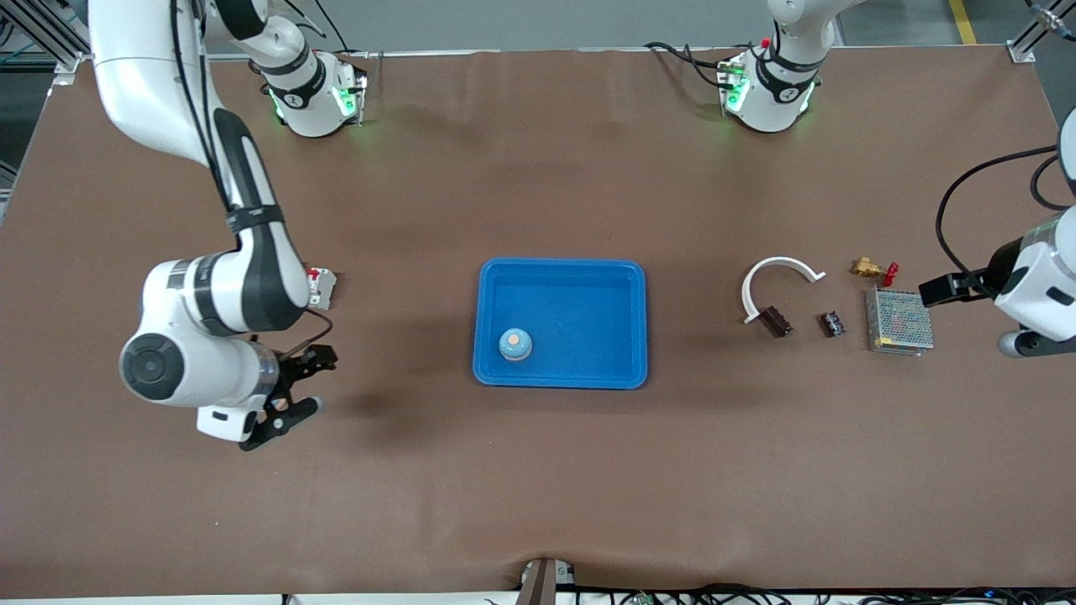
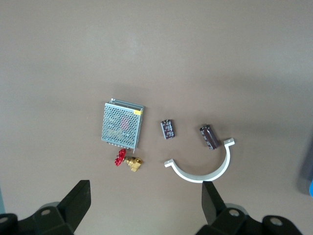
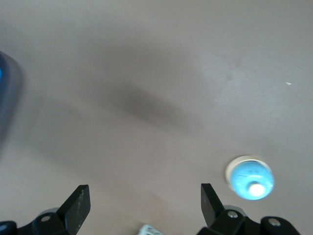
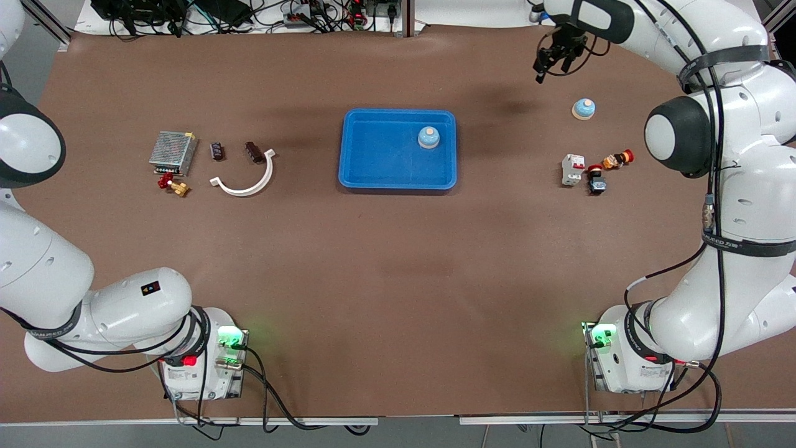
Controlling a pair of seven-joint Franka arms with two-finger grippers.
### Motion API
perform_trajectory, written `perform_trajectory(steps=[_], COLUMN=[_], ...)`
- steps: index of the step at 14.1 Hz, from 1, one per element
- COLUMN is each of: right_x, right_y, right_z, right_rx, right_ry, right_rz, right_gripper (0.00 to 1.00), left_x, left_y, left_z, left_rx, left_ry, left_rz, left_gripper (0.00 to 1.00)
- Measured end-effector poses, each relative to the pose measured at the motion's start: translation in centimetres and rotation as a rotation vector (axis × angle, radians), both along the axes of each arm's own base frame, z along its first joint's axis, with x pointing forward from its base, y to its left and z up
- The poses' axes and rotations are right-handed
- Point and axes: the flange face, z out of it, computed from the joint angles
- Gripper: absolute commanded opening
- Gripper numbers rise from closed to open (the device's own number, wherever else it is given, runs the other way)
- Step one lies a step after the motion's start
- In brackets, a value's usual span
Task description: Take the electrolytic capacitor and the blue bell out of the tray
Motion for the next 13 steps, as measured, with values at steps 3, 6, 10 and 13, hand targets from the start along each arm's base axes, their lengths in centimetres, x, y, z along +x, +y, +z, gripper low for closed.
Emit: perform_trajectory(steps=[3,6,10,13], right_x=[-1.1,-2.4,-4.1,-4.9], right_y=[4.3,8.7,15.7,18.8], right_z=[0.9,1.4,2.1,2.3], right_rx=[-0.018,-0.022,-0.007,0.019], right_ry=[-0.004,-0.007,-0.085,-0.135], right_rz=[-0.11,-0.226,-0.362,-0.445], right_gripper=[1.0,1.0,1.0,1.0], left_x=[-0.4,-0.4,-1.4,-2.3], left_y=[-0.5,-0.3,-1.0,-2.4], left_z=[1.6,2.4,4.0,5.7], left_rx=[0.002,0.001,-0.022,-0.024], left_ry=[-0.019,-0.029,-0.021,-0.041], left_rz=[-0.004,0.002,0.005,-0.013], left_gripper=[1.0,1.0,1.0,1.0])
